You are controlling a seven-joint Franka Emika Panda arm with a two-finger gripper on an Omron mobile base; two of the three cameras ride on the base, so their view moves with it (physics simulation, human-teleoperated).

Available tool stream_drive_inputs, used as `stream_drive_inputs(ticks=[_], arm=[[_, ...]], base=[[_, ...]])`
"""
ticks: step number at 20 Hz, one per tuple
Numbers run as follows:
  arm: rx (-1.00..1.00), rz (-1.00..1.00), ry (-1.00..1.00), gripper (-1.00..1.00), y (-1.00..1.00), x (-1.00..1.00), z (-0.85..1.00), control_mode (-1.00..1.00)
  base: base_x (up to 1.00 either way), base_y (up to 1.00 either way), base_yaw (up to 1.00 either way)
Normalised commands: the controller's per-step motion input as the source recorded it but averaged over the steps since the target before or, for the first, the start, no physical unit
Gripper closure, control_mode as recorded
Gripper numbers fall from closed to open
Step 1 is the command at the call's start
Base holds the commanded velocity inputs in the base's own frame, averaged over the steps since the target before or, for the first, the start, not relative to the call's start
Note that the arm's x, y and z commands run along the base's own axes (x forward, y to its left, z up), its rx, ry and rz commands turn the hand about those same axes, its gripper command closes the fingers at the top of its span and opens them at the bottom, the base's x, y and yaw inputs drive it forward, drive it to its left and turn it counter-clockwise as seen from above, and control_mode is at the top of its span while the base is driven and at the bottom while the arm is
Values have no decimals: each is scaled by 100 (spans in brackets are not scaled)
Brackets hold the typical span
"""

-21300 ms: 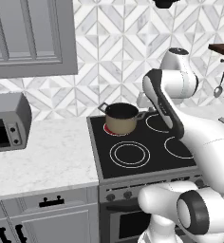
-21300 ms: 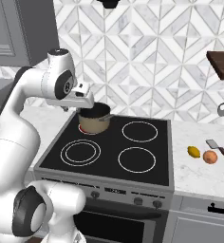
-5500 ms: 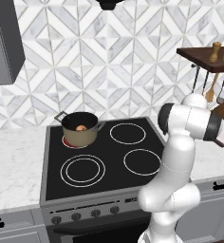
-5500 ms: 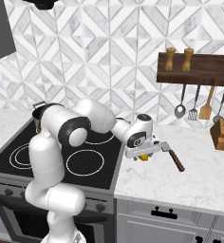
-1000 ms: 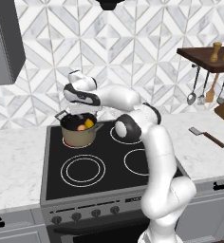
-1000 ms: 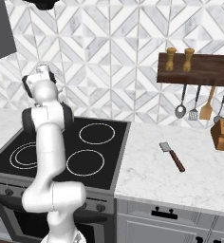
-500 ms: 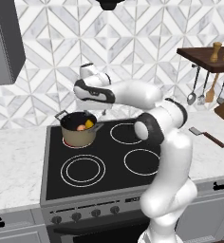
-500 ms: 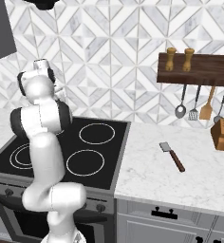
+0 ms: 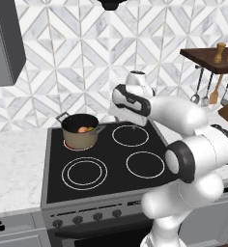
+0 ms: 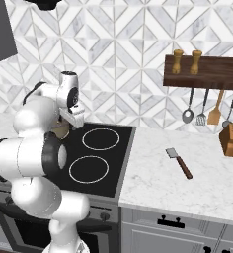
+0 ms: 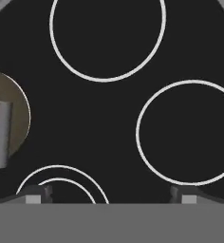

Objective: Put the onion and lemon in the pot. Retrieve the spatula and lightly stir the vegetables in the pot.

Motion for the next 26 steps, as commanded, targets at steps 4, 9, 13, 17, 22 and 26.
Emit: stream_drive_inputs(ticks=[4, 9, 13, 17, 22, 26], arm=[[21, -57, 21, -100, -100, -13, 3, -100], [15, -61, 19, -100, -100, 0, 4, -100], [6, -63, 13, -100, -100, 0, 2, -100], [0, -65, 2, -100, -100, 0, 0, -100], [0, -64, 1, -100, -100, 0, 0, -100], [0, -60, 2, -100, -100, -1, -1, -100]], base=[[0, 0, 0], [0, 0, 0], [0, 0, 0], [0, 0, 0], [0, 0, 0], [0, 0, 0]])
